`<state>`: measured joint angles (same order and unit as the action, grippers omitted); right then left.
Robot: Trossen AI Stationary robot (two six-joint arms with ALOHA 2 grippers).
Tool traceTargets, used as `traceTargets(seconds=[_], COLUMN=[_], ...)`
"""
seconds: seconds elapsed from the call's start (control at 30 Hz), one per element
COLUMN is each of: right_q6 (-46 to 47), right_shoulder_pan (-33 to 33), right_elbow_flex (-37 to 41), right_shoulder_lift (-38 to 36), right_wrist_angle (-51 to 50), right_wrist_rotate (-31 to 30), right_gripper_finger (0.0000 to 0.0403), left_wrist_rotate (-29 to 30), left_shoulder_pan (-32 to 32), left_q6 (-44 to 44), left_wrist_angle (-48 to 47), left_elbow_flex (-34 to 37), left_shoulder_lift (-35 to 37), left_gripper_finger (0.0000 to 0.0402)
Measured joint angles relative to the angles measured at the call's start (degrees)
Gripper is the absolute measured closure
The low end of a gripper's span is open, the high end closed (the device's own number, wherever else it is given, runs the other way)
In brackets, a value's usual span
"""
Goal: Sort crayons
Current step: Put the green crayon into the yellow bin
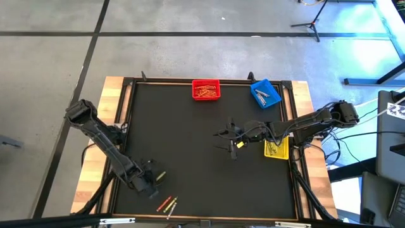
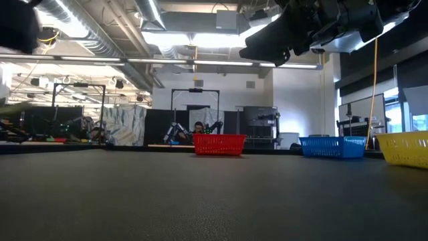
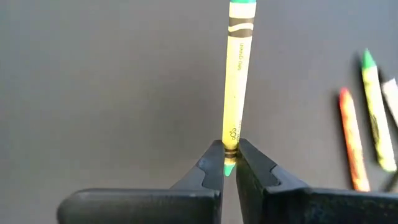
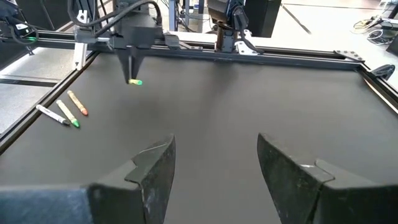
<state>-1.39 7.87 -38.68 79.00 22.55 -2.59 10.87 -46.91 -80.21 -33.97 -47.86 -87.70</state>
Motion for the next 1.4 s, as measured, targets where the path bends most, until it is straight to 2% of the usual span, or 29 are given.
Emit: traceTargets(seconds=[0.27,0.53,0.73,0.97,1.1,1.27,1.4], right_q6=[1.25,3.78,4.22,4.16,2.65,1.76,-0.96], right_shoulder_pan=[0.05,0.08,0.08,0.08,0.08,-0.01,-0.01], right_elbow_flex=[0.00,-0.02,-0.02,-0.02,-0.02,-0.02,-0.07], right_shoulder_lift=[0.00,-0.02,-2.17,-2.71,-2.67,-1.73,2.04], right_wrist_angle=[-0.68,-4.02,-8.85,-9.11,-8.69,-4.08,4.24], right_wrist_rotate=[0.00,0.00,0.02,0.02,0.06,-1.54,-0.86], right_gripper_finger=[0.0178,0.0178,0.0178,0.0178,0.0178,0.0178,0.0178], left_wrist_rotate=[14.00,21.55,21.43,21.33,22.21,16.20,8.97], left_shoulder_pan=[5.35,12.42,18.59,24.13,27.33,32.06,34.71], left_q6=[17.52,32.83,47.16,67.11,77.08,87.28,89.85], left_wrist_angle=[0.25,5.80,13.56,27.33,40.99,62.01,69.06], left_elbow_flex=[-0.02,-0.04,-0.05,-0.07,2.71,8.42,10.13], left_shoulder_lift=[0.02,0.02,0.04,0.04,-0.30,-0.31,-0.31], left_gripper_finger=[0.0390,0.0390,0.0390,0.0390,0.0390,0.0390,0.0390])
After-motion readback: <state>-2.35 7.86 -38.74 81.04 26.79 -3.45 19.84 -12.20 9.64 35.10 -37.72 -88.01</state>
